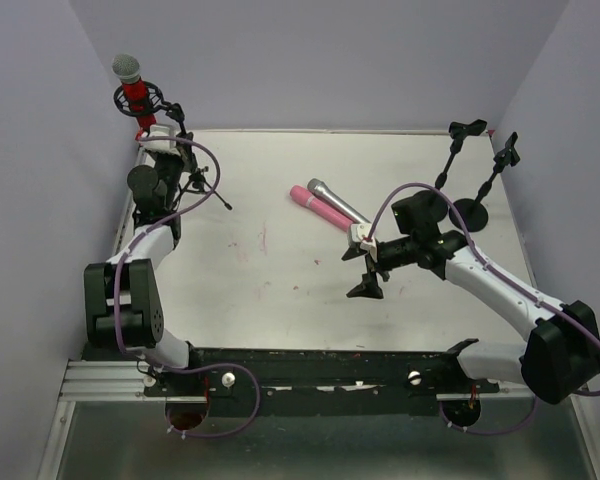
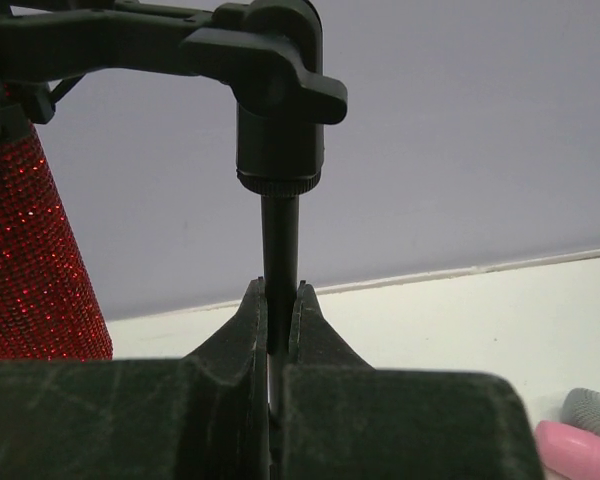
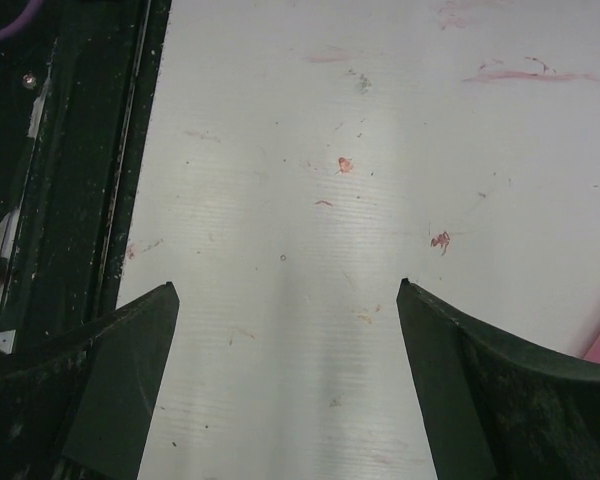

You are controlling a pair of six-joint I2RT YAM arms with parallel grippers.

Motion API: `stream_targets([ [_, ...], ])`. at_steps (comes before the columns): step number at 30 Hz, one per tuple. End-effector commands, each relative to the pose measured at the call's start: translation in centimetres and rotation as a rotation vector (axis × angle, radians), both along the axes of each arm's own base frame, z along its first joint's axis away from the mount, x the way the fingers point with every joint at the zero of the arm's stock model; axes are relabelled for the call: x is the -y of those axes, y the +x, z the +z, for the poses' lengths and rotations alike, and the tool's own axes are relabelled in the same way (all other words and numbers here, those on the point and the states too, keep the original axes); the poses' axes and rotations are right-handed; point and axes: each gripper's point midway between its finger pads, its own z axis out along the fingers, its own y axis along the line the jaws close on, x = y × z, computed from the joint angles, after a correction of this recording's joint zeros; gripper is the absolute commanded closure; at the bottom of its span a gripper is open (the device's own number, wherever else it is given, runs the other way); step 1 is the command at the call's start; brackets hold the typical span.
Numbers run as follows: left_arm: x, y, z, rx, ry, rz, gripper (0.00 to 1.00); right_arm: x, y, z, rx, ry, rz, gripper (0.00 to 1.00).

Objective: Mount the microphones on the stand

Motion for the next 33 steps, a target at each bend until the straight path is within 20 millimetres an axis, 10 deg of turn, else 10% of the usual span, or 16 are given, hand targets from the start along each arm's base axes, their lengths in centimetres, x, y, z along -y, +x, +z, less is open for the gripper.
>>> stream_targets([
  [1,-1.2,1.1,3.9,0.16,0.059,-0.003,1.0,0.2,0.4,-0.1,0.005,-0.022,0.001,0.02],
  [18,-2.7,2.7,-2.2,0.091,0.094,-0.068,0.99,0.2,0.3,-1.2,-0.034,-0.047,0.015,0.02],
  [33,-2.4,0.5,-3.6,0.048,0.107,-0.075,0.52,0.2,0.1,-0.7,-0.019,-0.036,0.017,0.02],
])
